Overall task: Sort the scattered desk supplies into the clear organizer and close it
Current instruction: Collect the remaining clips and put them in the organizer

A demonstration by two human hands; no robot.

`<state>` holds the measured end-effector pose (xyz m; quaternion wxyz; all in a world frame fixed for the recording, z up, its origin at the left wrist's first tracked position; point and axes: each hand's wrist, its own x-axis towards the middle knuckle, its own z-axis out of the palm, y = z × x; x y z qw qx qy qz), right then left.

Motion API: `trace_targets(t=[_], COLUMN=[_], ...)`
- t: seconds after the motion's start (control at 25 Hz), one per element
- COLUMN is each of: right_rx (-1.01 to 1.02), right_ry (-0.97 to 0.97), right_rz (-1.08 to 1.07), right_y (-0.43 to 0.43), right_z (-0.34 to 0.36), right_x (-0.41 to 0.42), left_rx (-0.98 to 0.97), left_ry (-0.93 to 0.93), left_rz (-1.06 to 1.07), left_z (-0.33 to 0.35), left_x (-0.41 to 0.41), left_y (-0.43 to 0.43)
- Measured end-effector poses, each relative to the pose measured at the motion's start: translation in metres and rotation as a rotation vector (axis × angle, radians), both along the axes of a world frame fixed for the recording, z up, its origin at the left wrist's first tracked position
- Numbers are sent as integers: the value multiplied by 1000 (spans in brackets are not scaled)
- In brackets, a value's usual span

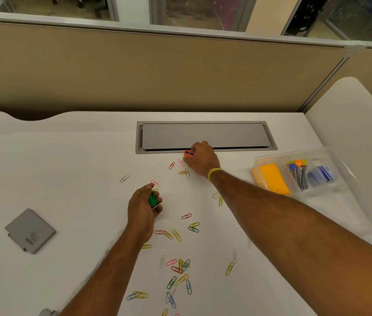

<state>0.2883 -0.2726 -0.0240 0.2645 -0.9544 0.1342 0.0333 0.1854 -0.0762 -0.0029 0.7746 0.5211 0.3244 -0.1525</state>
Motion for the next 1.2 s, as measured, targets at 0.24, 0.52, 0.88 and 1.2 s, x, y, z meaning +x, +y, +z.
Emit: trace_targets(t=[0.24, 0.52, 0.88, 1.2], right_rx=[10, 586, 876, 550], right_ry=[-51, -164, -63, -61], right_rz=[-17, -110, -285, -112], right_y=[2, 19, 42, 22], right_z=[3, 38, 50, 55], right_x=[1, -73, -196, -275], left_rx=[30, -63, -143, -147], left_ry=[-3, -8, -82, -96], left_rz=[-19, -57, -225, -423], left_z=[0, 21, 48, 58], left_x=[-1, -14, -85, -147], left_y=[-4, -26, -55, -88])
